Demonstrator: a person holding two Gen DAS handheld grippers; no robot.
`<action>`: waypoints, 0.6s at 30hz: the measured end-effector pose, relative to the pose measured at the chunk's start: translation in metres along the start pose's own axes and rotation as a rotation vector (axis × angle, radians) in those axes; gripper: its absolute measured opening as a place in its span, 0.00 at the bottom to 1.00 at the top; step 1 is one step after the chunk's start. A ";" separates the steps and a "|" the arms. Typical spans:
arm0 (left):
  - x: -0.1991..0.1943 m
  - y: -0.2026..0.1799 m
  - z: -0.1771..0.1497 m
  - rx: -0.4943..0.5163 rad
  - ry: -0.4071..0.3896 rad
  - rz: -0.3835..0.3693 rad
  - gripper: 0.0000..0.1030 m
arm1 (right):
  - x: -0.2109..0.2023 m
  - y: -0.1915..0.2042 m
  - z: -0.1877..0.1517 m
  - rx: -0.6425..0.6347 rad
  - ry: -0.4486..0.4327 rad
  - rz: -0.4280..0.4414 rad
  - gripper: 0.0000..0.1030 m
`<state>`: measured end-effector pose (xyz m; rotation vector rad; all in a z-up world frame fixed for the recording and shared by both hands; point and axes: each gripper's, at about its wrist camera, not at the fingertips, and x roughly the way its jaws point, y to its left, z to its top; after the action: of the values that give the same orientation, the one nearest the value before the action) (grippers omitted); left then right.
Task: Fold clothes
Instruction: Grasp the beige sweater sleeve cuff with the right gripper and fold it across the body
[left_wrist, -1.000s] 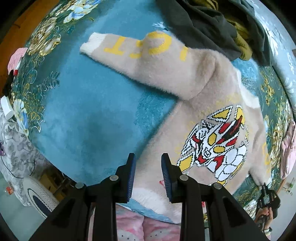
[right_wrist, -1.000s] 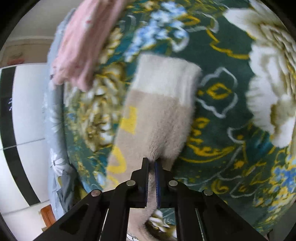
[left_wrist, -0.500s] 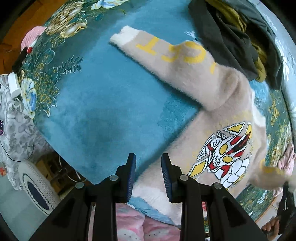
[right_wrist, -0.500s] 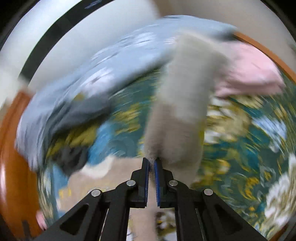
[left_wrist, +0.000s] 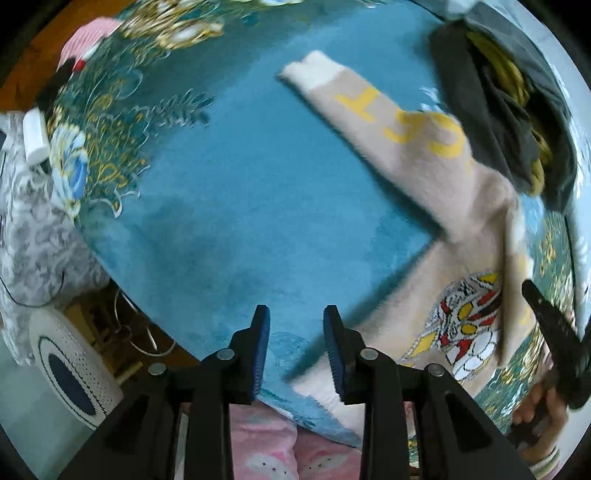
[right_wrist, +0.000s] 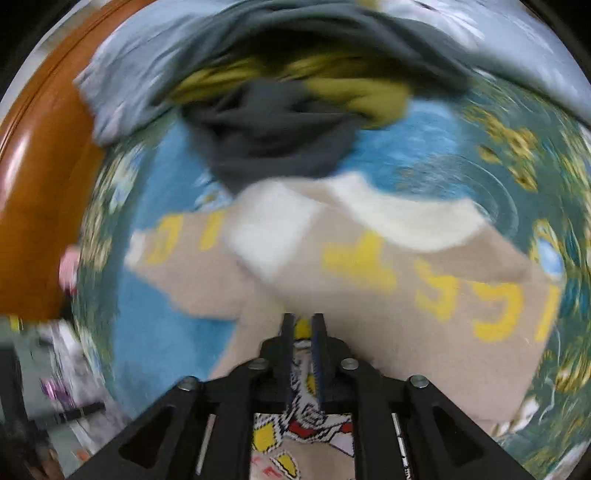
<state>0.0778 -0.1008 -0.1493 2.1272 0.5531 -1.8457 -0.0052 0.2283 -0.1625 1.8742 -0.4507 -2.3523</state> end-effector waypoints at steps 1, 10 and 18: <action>0.002 0.003 0.003 -0.019 0.002 -0.012 0.34 | -0.005 0.003 -0.003 -0.008 -0.004 0.007 0.40; 0.024 0.014 0.074 -0.212 -0.029 -0.216 0.34 | -0.081 -0.061 -0.039 0.246 -0.015 -0.079 0.41; 0.069 0.025 0.158 -0.438 -0.029 -0.305 0.34 | -0.140 -0.107 -0.095 0.513 0.018 -0.228 0.44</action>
<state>-0.0425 -0.1850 -0.2420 1.7963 1.2062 -1.6924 0.1307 0.3510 -0.0813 2.2579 -0.9637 -2.5372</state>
